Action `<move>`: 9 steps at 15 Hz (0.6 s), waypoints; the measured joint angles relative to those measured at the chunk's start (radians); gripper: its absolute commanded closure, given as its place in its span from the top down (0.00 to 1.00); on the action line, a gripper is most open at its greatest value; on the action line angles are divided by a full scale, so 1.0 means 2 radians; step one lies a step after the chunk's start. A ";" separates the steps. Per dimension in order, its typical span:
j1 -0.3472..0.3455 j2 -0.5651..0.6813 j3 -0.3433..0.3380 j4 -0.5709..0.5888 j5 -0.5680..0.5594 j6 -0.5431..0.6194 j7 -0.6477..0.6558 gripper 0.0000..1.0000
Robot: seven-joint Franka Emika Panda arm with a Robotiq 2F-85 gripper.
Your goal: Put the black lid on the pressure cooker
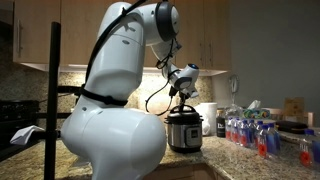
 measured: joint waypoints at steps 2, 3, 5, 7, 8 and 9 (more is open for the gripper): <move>-0.009 -0.008 0.000 -0.010 -0.005 0.000 0.000 1.00; -0.012 -0.013 0.000 -0.015 -0.006 0.000 0.000 1.00; -0.017 -0.029 0.000 -0.030 -0.007 0.000 0.000 1.00; -0.020 -0.047 0.000 -0.043 -0.007 0.000 0.000 1.00; -0.021 -0.058 0.001 -0.050 -0.008 0.000 0.000 1.00; -0.022 -0.069 0.001 -0.056 -0.009 0.000 0.000 1.00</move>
